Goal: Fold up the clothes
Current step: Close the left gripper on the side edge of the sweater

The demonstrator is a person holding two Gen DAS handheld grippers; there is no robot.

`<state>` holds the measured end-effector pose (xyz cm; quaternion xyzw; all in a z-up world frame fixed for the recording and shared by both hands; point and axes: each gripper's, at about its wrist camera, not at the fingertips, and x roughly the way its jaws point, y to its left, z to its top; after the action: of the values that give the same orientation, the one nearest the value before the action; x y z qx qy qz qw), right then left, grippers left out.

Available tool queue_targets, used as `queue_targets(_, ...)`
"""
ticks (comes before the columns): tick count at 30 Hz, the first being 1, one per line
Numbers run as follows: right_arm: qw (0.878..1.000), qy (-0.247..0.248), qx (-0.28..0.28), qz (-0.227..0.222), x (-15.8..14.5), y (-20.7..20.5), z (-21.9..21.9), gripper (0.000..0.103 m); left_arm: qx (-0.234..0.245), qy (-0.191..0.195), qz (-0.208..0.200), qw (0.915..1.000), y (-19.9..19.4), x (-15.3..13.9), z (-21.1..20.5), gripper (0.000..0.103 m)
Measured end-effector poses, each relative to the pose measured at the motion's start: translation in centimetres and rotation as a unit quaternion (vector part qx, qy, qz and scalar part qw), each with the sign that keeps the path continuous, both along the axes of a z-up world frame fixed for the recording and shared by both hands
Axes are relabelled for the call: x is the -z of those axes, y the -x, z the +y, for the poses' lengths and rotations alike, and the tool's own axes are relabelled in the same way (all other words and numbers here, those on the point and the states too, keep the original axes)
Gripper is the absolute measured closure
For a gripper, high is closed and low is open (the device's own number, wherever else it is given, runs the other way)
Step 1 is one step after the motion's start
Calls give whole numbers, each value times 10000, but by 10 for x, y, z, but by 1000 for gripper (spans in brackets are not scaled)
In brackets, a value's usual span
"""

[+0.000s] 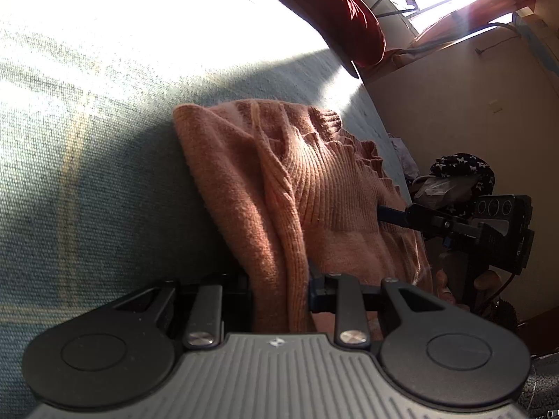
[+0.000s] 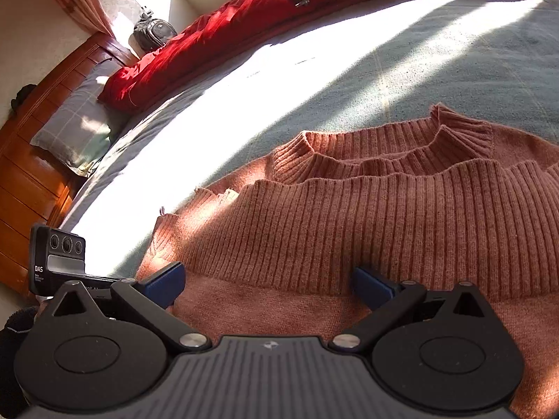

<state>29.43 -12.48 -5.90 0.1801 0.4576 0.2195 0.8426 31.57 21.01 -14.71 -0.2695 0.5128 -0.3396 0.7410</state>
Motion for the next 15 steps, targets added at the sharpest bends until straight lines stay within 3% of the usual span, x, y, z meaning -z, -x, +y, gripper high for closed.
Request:
queue_targets(6, 9980, 549, 163, -277, -1, -30, 12, 0, 5, 37, -57, 10000, 2, 0, 1, 74)
queue_targets(15, 9959, 846, 188, -246, 13, -41, 22, 0, 23, 101, 24, 9999, -1, 0, 3, 74)
